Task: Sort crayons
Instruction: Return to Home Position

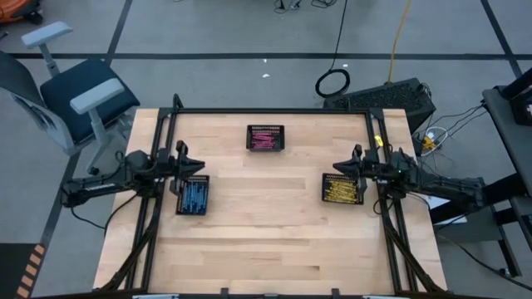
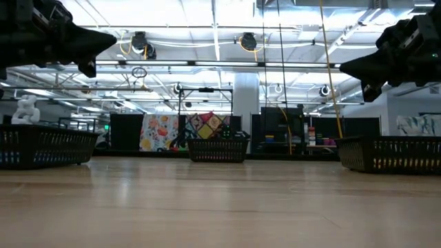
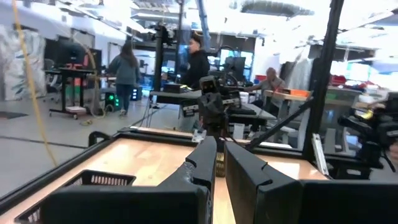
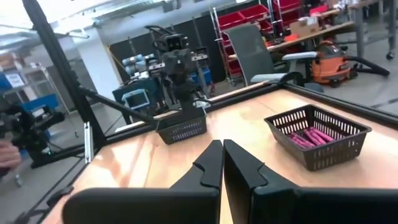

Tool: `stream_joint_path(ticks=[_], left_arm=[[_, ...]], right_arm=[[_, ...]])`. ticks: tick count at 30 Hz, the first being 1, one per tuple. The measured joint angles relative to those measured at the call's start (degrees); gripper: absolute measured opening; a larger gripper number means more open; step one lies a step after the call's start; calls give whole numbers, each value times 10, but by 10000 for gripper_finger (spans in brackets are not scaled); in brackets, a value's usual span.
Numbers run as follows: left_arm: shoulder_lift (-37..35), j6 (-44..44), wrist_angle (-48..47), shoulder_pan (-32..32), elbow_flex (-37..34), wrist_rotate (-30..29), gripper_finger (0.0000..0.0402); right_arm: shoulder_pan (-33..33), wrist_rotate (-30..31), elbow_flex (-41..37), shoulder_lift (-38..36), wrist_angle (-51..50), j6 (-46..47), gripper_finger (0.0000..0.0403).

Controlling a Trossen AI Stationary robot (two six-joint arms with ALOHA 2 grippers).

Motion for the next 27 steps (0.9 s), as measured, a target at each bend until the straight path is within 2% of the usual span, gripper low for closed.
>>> stream_joint_path(ticks=[3,7,12,16,22,27], left_arm=[[0,-19,-7,-3,0,-12,35],[0,-37,-57,-3,0,41,35],[0,-59,-59,-8,0,70,35],[0,-73,-84,-25,0,7,35],[0,-22,-68,-73,0,-69,35],[0,-14,-87,-96,0,-107,35]], right_arm=[[1,0,0,0,-1,-9,0],[1,0,0,1,-2,-8,0],[1,0,0,3,-3,-24,0],[1,0,0,3,-4,-22,0],[1,0,0,3,-5,-21,0],[1,0,0,3,-5,-21,0]])
